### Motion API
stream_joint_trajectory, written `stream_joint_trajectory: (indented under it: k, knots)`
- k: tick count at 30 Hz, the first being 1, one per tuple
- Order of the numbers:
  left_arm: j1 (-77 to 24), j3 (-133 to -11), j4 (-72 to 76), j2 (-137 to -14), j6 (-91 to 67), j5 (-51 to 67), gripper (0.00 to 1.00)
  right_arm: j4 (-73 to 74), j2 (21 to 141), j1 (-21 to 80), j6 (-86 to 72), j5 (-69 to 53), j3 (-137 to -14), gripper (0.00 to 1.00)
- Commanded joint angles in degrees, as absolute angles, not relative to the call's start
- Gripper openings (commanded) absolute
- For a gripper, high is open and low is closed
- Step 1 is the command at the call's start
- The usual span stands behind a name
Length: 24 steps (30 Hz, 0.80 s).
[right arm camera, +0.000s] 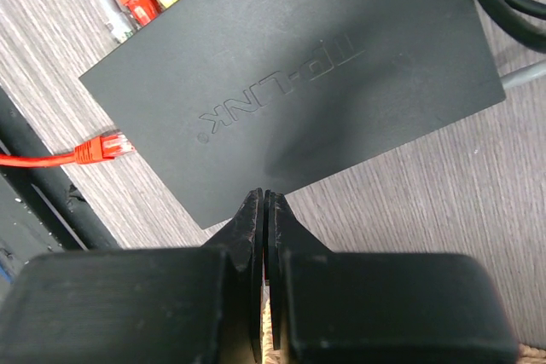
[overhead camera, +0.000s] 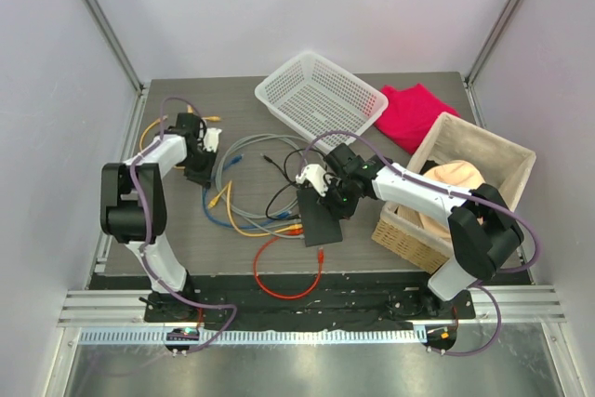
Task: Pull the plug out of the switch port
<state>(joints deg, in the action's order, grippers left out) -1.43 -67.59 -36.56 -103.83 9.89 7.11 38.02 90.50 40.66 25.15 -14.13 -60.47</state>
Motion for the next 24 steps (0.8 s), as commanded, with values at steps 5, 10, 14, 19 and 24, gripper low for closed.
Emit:
stream_joint_trajectory:
  k: [5, 10, 14, 19, 24]
  knots:
    - [-1.32, -85.41, -52.98, -91.14, 19.3, 4.06, 0.0, 36.12, 89.38, 40.87, 25.84, -12.75, -60.47, 0.03]
    - [-1.32, -89.57, -54.77, -88.69, 30.57, -8.33, 0.0, 35.42, 89.74, 40.87, 25.93, -12.48, -60.91, 0.03]
    - [-1.32, -82.81, -48.09, -86.22, 40.15, -15.55, 0.0, 35.42, 90.26, 40.87, 25.66, -12.66, -61.43, 0.03]
    - [-0.79, -80.95, -40.0, -85.17, 36.04, -20.74, 0.0, 35.25, 90.26, 40.87, 25.75, -12.22, -61.87, 0.03]
    - [-0.79, -83.49, -38.93, -82.97, 37.87, -23.46, 0.0, 35.24, 89.47, 40.87, 26.01, -11.34, -61.44, 0.03]
